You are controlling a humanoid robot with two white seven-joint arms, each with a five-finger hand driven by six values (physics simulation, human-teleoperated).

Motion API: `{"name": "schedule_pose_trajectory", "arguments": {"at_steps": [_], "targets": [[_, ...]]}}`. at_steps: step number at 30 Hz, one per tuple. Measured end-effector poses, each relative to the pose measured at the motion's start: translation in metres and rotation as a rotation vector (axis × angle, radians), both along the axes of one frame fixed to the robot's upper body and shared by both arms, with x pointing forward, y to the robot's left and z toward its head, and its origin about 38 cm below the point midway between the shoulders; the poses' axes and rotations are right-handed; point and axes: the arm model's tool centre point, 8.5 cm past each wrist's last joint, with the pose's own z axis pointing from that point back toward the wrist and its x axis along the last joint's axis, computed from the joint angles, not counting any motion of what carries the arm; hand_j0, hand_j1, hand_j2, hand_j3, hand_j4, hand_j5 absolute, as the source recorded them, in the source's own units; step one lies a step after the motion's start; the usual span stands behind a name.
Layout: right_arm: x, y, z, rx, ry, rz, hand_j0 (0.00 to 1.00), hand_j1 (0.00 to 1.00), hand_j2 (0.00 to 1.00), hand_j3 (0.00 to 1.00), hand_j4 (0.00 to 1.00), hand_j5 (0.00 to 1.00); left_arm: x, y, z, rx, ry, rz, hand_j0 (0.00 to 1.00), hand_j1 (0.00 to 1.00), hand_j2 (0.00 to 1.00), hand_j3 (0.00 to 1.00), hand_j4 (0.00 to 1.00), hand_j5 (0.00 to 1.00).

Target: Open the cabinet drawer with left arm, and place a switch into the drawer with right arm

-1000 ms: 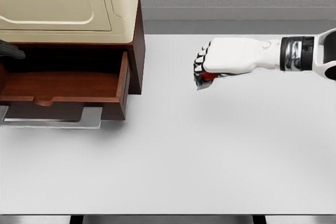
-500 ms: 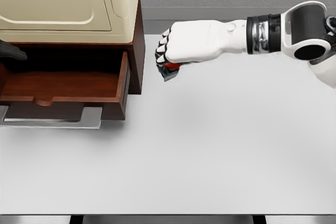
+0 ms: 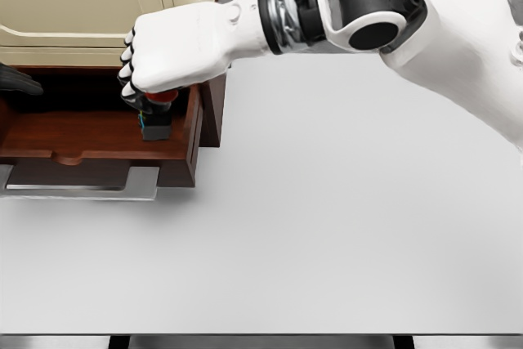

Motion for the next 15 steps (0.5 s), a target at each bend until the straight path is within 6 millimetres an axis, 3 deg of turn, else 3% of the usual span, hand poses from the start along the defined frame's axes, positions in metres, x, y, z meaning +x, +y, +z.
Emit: {"name": "schedule_pose_trajectory", "arguments": {"at_steps": [1,2,3,5,12,15], "targets": [[0.003,0.009,-0.002,-0.002,0.014,-0.001,0.47,0.47,0.47,0.47,0.47,0.47,0.000,0.000,0.000,0.000,0.000,-0.001,1.00,1.00,1.00,1.00,1.00,1.00],[0.007,0.016,-0.005,-0.004,0.030,-0.005,0.57,0.57,0.57,0.57,0.57,0.57,0.000,0.000,0.000,-0.001,0.000,-0.001,1.00,1.00,1.00,1.00,1.00,1.00],[0.011,0.023,-0.006,-0.005,0.037,-0.011,0.68,0.68,0.68,0.68,0.68,0.68,0.000,0.000,-0.001,-0.001,0.000,-0.002,1.00,1.00,1.00,1.00,1.00,1.00],[0.017,0.030,-0.006,-0.007,0.042,-0.026,1.00,1.00,1.00,1.00,1.00,1.00,0.000,-0.001,-0.001,-0.001,0.002,-0.002,1.00,1.00,1.00,1.00,1.00,1.00],[0.027,0.034,-0.003,0.010,0.031,-0.058,1.00,1.00,1.00,1.00,1.00,1.00,0.001,-0.001,-0.002,0.008,0.000,-0.003,1.00,1.00,1.00,1.00,1.00,1.00],[0.030,0.017,-0.001,0.042,0.040,-0.079,1.00,1.00,1.00,1.00,1.00,1.00,0.001,-0.001,-0.002,0.008,0.000,-0.004,1.00,1.00,1.00,1.00,1.00,1.00]]}}
